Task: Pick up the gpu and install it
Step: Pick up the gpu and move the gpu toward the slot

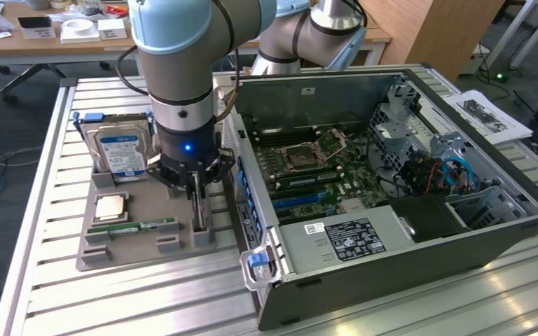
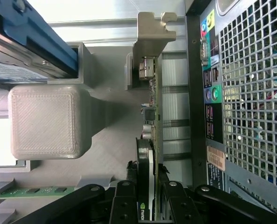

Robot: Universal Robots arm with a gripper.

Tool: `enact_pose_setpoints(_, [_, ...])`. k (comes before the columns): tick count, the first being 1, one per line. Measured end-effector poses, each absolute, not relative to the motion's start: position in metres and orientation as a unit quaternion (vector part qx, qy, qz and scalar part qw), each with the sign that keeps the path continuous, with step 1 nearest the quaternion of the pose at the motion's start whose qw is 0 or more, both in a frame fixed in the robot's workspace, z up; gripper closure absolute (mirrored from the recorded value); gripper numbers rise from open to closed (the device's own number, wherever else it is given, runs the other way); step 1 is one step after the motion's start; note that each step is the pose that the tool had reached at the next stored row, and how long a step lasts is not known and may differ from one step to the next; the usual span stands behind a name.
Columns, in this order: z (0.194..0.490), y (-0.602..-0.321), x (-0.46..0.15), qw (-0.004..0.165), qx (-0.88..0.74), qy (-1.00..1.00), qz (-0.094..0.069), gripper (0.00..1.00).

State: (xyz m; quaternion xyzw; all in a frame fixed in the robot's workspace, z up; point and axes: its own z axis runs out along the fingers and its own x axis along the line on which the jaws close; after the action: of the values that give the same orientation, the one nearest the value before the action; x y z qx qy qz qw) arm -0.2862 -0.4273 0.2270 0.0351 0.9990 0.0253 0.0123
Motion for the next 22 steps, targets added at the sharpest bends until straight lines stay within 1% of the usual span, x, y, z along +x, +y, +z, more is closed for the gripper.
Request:
enact_pose_setpoints(13, [0.227, -0.427, -0.286, 0.012, 0.026, 0.999, 0.026, 0.73])
enact_pose_setpoints(22, [0.239, -0.427, -0.286, 0.012, 0.026, 0.999, 0.025, 0.73])
